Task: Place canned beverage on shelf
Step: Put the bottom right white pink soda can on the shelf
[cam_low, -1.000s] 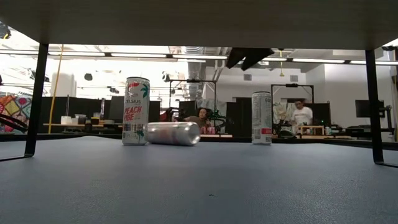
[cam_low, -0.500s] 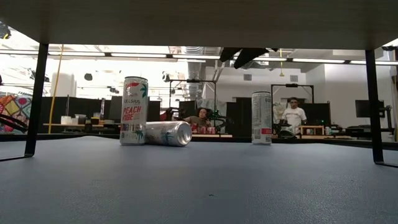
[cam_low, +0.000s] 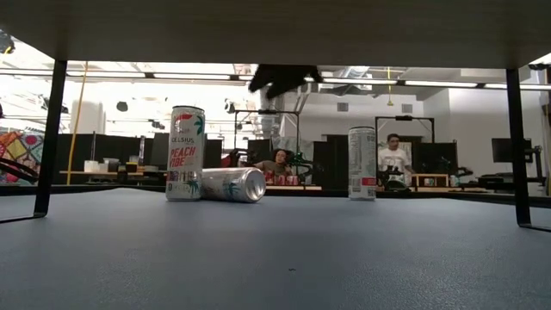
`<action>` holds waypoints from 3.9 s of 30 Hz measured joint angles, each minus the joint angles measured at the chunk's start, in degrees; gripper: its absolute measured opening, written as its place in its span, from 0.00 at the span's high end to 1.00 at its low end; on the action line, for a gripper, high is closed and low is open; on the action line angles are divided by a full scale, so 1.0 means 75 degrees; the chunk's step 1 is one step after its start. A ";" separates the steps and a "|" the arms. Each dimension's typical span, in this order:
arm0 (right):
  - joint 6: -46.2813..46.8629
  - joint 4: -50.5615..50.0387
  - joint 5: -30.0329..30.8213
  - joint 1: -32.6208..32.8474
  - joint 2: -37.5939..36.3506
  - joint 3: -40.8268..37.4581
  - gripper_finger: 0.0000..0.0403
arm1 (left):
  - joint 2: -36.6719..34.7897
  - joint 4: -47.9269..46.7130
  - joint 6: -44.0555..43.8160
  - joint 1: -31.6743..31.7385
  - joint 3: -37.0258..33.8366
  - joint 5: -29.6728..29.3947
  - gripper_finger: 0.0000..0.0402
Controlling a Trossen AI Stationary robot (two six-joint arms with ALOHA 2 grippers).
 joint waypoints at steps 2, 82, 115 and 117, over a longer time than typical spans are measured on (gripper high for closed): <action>-0.0256 -0.0570 -0.0170 -0.0148 0.0506 0.0515 0.35 | 0.0063 0.0017 0.0032 0.0000 0.0000 -0.0003 0.04; 0.0853 0.1550 -0.1216 -0.1015 0.1101 0.1719 0.45 | 0.0529 0.3274 0.1045 -0.0009 0.0003 -0.0772 0.04; -0.4850 0.4633 0.2523 0.5259 -0.1090 0.1614 0.45 | 0.0832 0.4697 0.0722 -0.0880 0.0003 0.0377 0.04; -0.5459 0.4779 0.2505 0.5416 -0.0835 0.1616 0.45 | 0.0865 0.4745 0.0733 -0.0998 0.0003 0.0385 0.04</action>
